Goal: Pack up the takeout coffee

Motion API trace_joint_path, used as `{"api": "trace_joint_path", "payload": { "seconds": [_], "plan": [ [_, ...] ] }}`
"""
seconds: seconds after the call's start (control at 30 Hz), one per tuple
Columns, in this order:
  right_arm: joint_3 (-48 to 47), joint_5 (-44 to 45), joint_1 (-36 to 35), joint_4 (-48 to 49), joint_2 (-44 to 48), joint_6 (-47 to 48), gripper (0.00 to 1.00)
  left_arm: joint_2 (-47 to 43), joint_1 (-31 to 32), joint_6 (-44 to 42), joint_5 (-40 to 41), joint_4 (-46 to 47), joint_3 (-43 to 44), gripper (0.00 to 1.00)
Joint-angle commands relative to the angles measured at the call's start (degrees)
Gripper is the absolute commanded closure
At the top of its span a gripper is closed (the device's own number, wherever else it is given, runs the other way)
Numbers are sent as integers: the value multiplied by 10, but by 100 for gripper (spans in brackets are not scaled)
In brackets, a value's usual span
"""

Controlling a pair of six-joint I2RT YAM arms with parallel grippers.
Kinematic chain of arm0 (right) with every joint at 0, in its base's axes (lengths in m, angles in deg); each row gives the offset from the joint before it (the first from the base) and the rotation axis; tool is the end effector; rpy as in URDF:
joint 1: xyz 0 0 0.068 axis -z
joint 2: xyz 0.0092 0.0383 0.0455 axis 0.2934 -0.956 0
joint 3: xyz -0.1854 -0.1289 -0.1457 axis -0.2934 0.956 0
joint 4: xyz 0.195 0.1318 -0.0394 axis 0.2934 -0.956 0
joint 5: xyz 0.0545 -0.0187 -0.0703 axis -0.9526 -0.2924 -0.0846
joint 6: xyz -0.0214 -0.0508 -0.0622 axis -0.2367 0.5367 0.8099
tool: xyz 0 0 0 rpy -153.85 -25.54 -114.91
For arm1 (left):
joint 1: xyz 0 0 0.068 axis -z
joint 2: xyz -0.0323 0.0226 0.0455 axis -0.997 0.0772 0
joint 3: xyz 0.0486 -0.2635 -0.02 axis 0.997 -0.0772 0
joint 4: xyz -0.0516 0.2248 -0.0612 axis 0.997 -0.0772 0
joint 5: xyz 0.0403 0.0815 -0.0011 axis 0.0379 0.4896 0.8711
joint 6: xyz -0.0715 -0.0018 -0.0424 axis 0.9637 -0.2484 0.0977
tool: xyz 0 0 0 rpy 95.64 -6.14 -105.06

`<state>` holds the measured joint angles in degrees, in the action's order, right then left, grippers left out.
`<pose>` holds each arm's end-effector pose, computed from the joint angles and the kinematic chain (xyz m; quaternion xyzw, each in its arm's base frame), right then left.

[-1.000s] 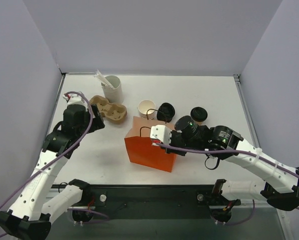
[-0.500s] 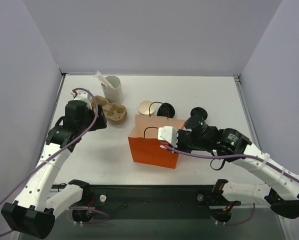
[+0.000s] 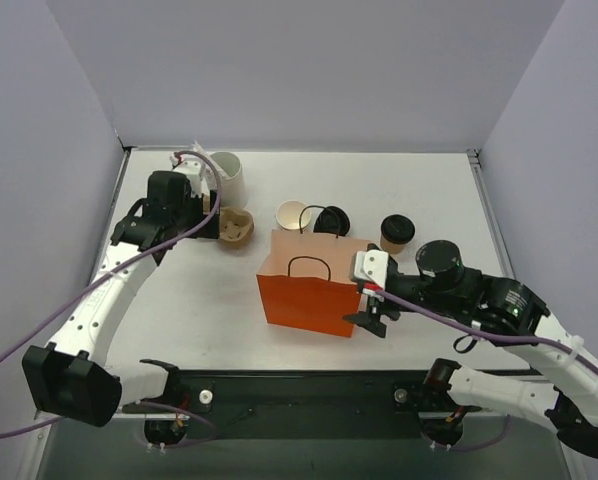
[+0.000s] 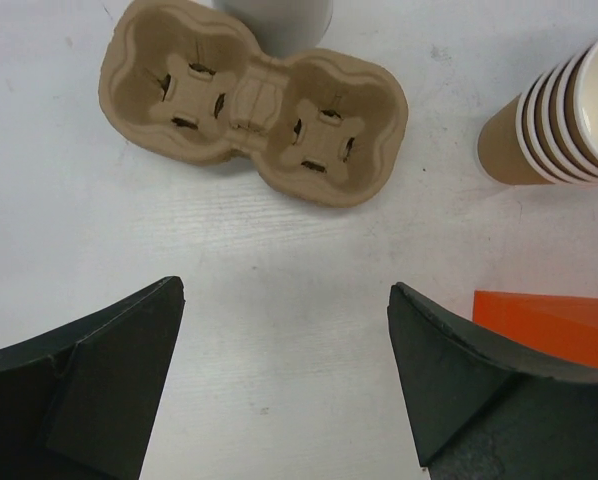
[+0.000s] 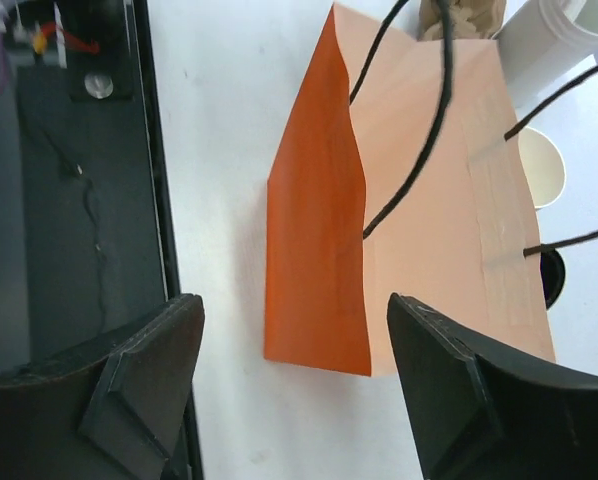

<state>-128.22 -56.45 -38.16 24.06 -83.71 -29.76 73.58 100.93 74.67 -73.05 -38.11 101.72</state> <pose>0.0790 0.1590 0.4005 -0.5945 0.5290 0.2892 0.5320 0.2561 -0.0631 0.3132 0.0421 0.9022 -0.0420 0.4271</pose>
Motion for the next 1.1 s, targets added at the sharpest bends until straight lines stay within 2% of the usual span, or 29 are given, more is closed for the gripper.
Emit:
{"api": "trace_joint_path", "payload": {
  "seconds": [0.0,0.1,0.17,0.23,0.4,0.47,0.6,0.7,0.93,1.07],
  "plan": [
    [31,13,-8,63,49,-146,23,81,-10,-49,10,26,74,7],
    [34,75,-10,78,83,-231,23,132,-17,-71,7,33,105,7],
    [31,125,-9,87,101,-304,22,152,-18,-101,-47,20,135,7],
    [35,142,-9,92,109,-332,21,173,-18,-134,-97,12,147,9],
    [32,206,-9,84,120,-437,23,216,-18,-140,-84,-9,171,13],
    [24,239,-9,77,123,-449,23,225,-18,-153,-68,-17,175,17],
    [-43,327,-9,26,104,-451,23,228,-30,-168,-28,14,155,18],
    [-64,374,-9,5,97,-453,23,230,-38,-172,-49,48,134,18],
    [7,363,-9,-1,122,-514,27,268,-51,-181,-77,127,112,21],
    [46,401,-9,12,144,-525,29,283,-50,-177,-119,150,109,22]
  ]
}}
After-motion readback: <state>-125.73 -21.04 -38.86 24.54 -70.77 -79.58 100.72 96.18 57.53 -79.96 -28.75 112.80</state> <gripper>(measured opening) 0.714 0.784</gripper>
